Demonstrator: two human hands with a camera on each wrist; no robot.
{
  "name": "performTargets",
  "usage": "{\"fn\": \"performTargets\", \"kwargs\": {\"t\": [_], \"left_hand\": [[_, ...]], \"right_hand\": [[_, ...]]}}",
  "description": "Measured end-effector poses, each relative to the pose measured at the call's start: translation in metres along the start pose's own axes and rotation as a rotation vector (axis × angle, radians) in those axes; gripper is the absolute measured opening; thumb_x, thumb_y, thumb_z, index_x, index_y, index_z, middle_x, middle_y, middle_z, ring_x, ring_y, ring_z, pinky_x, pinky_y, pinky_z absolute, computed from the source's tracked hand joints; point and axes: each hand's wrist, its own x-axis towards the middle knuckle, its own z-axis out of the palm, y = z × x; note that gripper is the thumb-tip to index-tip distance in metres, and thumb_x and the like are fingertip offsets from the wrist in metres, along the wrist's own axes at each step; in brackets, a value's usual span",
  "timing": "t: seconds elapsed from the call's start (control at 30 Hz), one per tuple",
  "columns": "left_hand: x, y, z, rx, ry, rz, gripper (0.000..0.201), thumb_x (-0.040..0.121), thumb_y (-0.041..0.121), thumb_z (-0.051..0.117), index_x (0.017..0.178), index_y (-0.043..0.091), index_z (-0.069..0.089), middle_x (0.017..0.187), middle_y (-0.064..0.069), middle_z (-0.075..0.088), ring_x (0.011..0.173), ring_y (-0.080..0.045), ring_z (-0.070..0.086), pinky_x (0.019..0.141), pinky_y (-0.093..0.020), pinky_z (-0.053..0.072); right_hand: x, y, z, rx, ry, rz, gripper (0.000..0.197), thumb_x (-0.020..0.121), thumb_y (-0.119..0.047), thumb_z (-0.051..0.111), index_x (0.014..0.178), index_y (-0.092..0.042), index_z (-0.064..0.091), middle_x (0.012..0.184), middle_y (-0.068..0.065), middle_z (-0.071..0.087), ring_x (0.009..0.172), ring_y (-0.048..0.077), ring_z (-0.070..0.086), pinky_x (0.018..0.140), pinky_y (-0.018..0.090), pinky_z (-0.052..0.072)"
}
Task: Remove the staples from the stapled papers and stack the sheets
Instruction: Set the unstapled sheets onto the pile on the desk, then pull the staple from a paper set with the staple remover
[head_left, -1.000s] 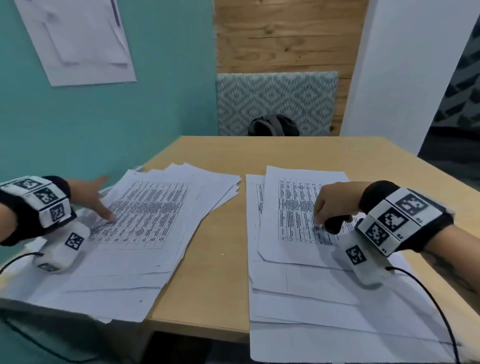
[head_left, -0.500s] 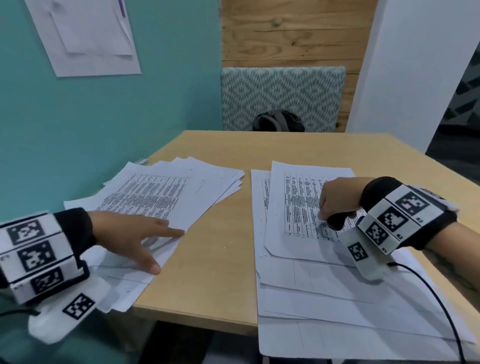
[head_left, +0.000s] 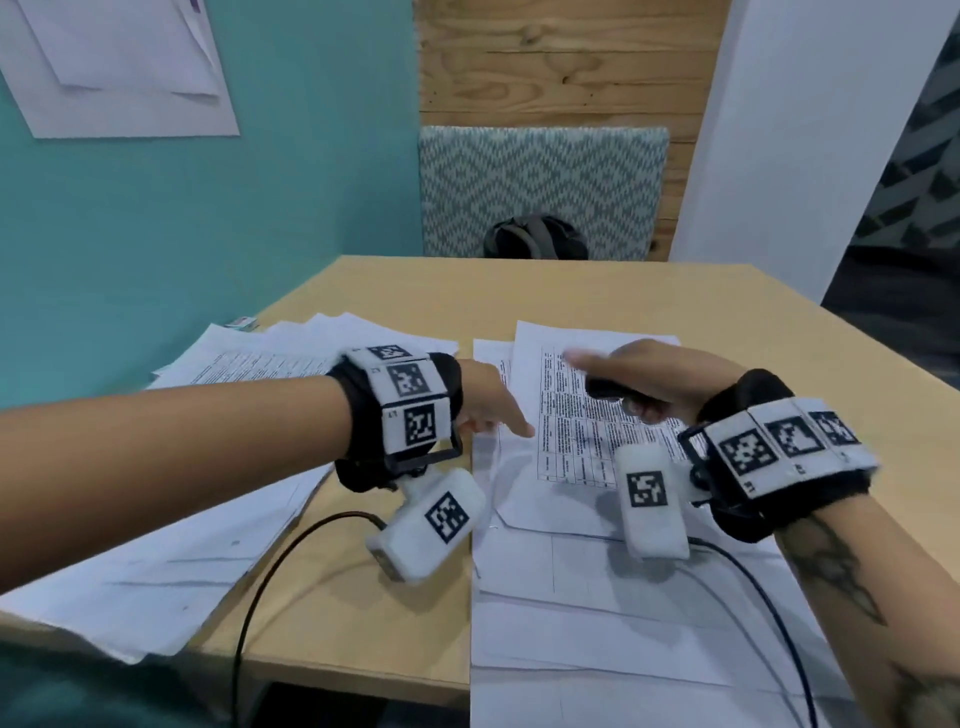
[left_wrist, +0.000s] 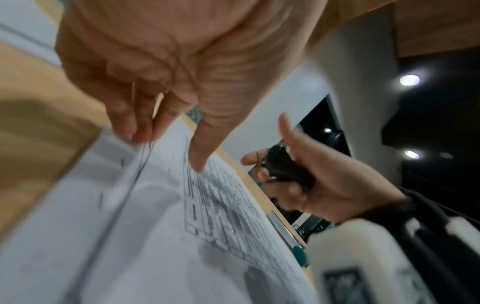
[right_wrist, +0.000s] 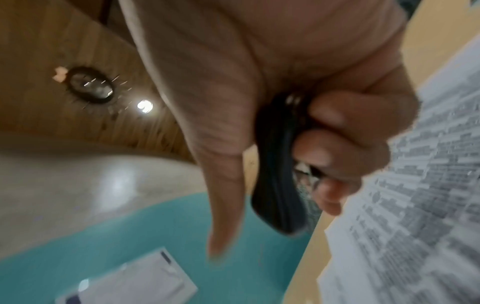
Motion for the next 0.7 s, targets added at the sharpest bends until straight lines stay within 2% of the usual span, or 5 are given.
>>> {"fn": "performTargets", "kwargs": {"t": [0.1, 0.27, 0.4, 0.57, 0.7], "left_hand": [[0.005, 0.005, 0.002, 0.046, 0.026, -0.049, 0.033, 0.083, 0.036, 0.066, 0.068, 0.011, 0.05, 0.071, -0.002, 0.049, 0.07, -0.017, 0.044, 0.052, -0.02, 0.03], [0.007, 0.006, 0.001, -0.144, -0.074, -0.127, 0.026, 0.092, 0.022, 0.057, 0.072, 0.007, 0.048, 0.067, -0.003, 0.047, 0.053, -0.011, 0.04, 0.03, -0.008, 0.029], [0.007, 0.007, -0.001, -0.229, -0.049, -0.161, 0.026, 0.094, 0.018, 0.053, 0.114, 0.001, 0.049, 0.073, -0.007, 0.05, 0.056, -0.014, 0.045, 0.031, -0.011, 0.034], [0.008, 0.009, 0.005, -0.261, -0.11, -0.26, 0.029, 0.094, 0.022, 0.052, 0.067, 0.016, 0.042, 0.061, 0.003, 0.039, 0.051, -0.008, 0.03, 0.039, -0.015, 0.024], [0.011, 0.014, 0.01, -0.283, -0.034, -0.243, 0.017, 0.093, 0.019, 0.054, 0.08, 0.01, 0.048, 0.065, -0.002, 0.043, 0.051, -0.01, 0.035, 0.04, -0.018, 0.029]], "right_hand": [[0.0, 0.008, 0.005, -0.25, -0.118, 0.004, 0.037, 0.071, -0.039, 0.078, 0.068, -0.009, 0.056, 0.055, 0.003, 0.046, 0.048, 0.016, 0.037, 0.049, 0.025, 0.03], [-0.002, 0.012, 0.007, -0.199, -0.205, 0.016, 0.042, 0.063, -0.033, 0.081, 0.086, 0.0, 0.066, 0.076, 0.013, 0.071, 0.068, 0.022, 0.059, 0.069, 0.03, 0.044], [-0.004, 0.01, 0.005, -0.204, -0.207, -0.03, 0.048, 0.064, -0.032, 0.081, 0.091, 0.005, 0.068, 0.075, 0.01, 0.071, 0.072, 0.02, 0.056, 0.067, 0.03, 0.038], [-0.007, 0.011, 0.005, -0.193, -0.225, -0.056, 0.043, 0.066, -0.03, 0.081, 0.091, 0.003, 0.069, 0.071, 0.006, 0.069, 0.07, 0.019, 0.055, 0.06, 0.025, 0.037], [-0.007, 0.011, 0.003, -0.185, -0.216, -0.072, 0.045, 0.064, -0.032, 0.082, 0.091, 0.002, 0.07, 0.069, 0.004, 0.068, 0.07, 0.018, 0.055, 0.062, 0.024, 0.038]]}}
